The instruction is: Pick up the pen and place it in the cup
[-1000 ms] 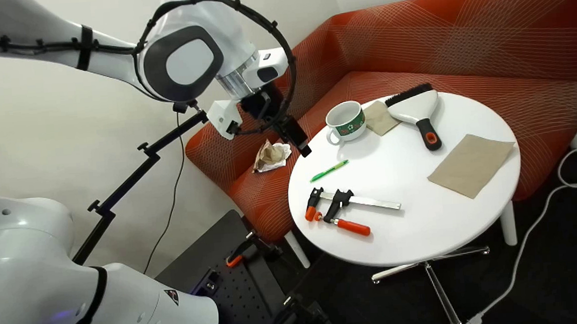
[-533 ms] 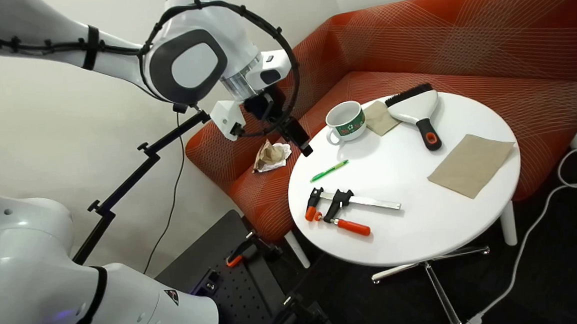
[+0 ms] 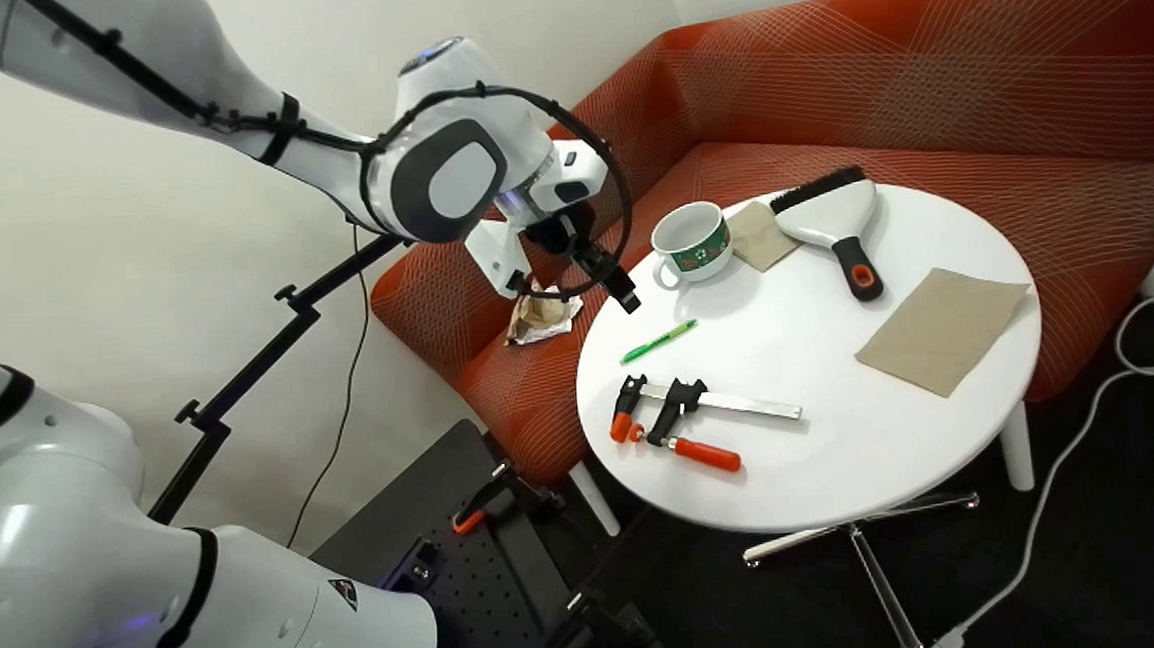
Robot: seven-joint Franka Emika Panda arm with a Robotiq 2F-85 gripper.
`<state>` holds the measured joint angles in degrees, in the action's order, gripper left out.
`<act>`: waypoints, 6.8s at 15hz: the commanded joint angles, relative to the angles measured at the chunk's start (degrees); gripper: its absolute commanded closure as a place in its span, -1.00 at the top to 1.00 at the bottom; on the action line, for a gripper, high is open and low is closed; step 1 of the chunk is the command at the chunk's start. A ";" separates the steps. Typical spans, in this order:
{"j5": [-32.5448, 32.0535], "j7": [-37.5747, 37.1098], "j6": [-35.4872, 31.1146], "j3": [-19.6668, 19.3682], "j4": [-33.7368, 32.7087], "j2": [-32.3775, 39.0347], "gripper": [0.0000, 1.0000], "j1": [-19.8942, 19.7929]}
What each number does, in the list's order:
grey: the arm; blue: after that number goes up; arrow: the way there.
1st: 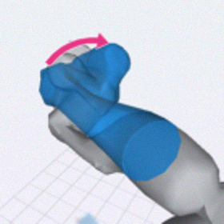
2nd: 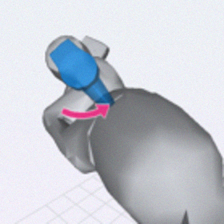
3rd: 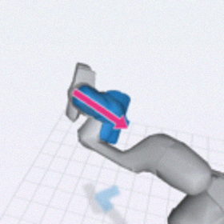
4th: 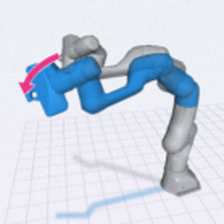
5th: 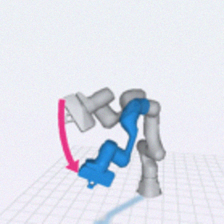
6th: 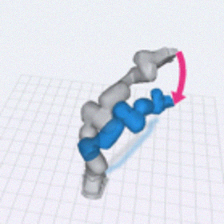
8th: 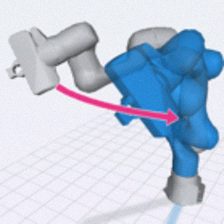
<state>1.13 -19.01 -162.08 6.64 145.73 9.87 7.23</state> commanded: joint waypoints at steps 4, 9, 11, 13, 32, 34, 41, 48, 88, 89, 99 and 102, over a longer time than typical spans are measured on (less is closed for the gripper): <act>-3.40 -10.34 -3.48 -6.09 -8.05 12.63 1.00 9.39; -2.33 -13.13 -2.56 -9.92 -14.55 19.93 1.00 14.83; -2.30 -14.15 -2.54 -11.47 -17.05 22.54 1.00 16.57; -2.33 -15.17 -2.13 -13.02 -19.39 24.92 1.00 17.97; 1.60 -15.16 -0.17 -14.85 -26.24 33.28 -0.58 18.37; 1.60 -15.19 0.37 -14.83 -25.54 32.10 -0.88 18.36; -0.17 -18.05 0.71 -18.17 -17.80 21.81 -0.94 22.13; -10.06 -24.49 -1.20 -22.57 -13.23 8.74 -0.94 26.87; -12.05 28.23 -19.85 2.70 -38.74 27.62 -0.94 3.50; -12.05 28.50 -20.00 3.03 -39.34 28.71 -0.94 3.15; -12.22 27.78 -22.10 2.67 -39.84 33.36 -0.94 3.08; -12.30 27.40 -22.75 1.36 -38.50 32.86 -0.94 4.07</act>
<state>-10.82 7.69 -182.27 8.94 106.15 42.98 10.82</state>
